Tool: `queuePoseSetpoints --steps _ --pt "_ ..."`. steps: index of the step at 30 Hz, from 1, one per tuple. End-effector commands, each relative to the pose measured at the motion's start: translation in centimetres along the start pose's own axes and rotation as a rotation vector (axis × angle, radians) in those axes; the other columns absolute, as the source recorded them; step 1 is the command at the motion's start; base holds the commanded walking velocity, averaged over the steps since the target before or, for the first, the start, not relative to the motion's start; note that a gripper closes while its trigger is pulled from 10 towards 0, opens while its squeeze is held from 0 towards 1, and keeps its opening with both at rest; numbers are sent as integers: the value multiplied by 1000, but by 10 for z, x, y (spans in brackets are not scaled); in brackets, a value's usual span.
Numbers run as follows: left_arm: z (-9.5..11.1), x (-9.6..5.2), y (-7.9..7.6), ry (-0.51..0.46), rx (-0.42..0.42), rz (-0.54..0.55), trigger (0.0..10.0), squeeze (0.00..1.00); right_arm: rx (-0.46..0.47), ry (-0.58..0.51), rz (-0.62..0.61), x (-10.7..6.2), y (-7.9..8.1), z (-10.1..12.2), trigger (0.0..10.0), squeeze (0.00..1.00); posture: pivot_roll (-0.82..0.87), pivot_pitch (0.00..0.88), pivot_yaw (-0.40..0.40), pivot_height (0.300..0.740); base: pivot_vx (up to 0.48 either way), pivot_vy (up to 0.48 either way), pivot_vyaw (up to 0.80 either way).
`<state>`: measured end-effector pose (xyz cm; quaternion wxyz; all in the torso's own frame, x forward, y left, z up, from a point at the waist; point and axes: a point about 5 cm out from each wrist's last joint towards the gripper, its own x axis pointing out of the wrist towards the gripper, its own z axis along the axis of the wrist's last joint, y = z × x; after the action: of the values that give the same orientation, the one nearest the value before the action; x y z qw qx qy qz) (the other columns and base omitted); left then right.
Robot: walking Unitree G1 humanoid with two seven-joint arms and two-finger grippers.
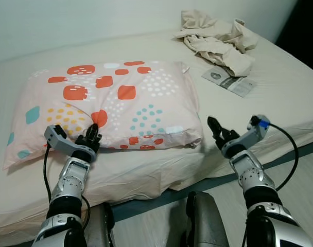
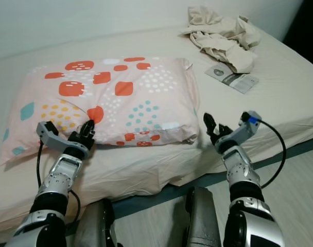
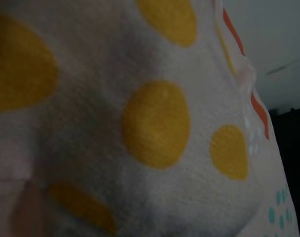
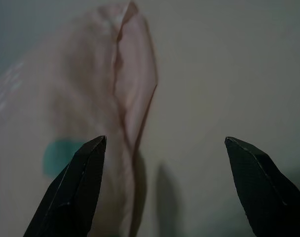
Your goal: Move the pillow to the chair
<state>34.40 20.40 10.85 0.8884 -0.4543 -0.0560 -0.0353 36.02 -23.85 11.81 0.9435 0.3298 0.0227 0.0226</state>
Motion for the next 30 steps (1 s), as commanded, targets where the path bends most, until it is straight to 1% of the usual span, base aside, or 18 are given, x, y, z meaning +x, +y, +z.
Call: queuePoseSetpoints --steps 1,5,8,9,11,12,13,14,16,20,21,23,24,25,27,28,29,30 --pt "-5 -7 4 38 27 -3 0 0 33 5 40 6 7 6 10000 0 30 219 21 544 0 0 0" --pt "-13 -12 1 65 18 -10 0 0 159 64 96 11 14 -1 10000 0 38 220 26 544 0 0 0" --pt "-15 -12 -1 72 19 -15 0 0 180 75 99 12 15 -5 10000 0 44 229 27 544 0 0 0" --pt "-15 -12 -2 78 21 -19 0 0 194 99 100 12 17 -10 10000 0 45 229 28 544 0 0 0" --pt "-15 -12 -4 89 27 -28 0 0 165 190 109 13 22 -23 10000 0 44 227 29 544 0 0 0" --pt "-15 -12 -5 93 32 -32 0 0 86 282 143 13 29 -36 10000 0 43 230 29 544 0 0 0" --pt "-15 -12 -5 95 35 -34 0 0 76 313 167 13 33 -41 10000 0 44 230 27 544 0 0 0" --pt "-15 -12 -5 95 35 -34 0 0 76 313 167 13 33 -41 10000 0 44 230 27 544 0 0 0" --pt "-15 -12 -7 97 39 -37 0 0 76 348 197 13 39 -48 10000 0 46 228 26 544 0 0 0" --pt "-16 -13 -9 99 35 -42 0 0 116 378 227 13 47 -57 10000 0 47 231 25 544 0 0 0" --pt "-17 -13 -10 100 33 -44 0 0 144 374 239 14 50 -58 10000 0 46 232 25 544 0 0 0" --pt "-17 -13 -11 101 32 -45 0 0 163 370 247 14 52 -58 10000 0 46 233 26 544 0 0 0" --pt "-18 -13 -12 105 33 -50 0 0 256 349 271 17 58 -56 10000 0 46 231 26 544 0 0 0" --pt "-19 -13 -13 109 34 -54 0 0 321 335 297 18 64 -54 10000 0 46 232 26 544 0 0 0" --pt "-19 -13 -13 109 34 -54 0 0 321 335 297 18 64 -54 10000 0 46 232 26 544 0 0 0" --pt "-21 -13 -14 114 36 -59 0 0 377 331 348 20 72 -53 10000 0 45 231 27 544 0 0 0" --pt "-22 -13 -15 119 40 -62 0 0 406 335 393 21 80 -52 10000 0 43 228 26 544 0 0 0" --pt "-23 -13 -16 123 43 -64 0 0 412 341 430 22 85 -53 10000 0 43 228 26 544 0 0 0"
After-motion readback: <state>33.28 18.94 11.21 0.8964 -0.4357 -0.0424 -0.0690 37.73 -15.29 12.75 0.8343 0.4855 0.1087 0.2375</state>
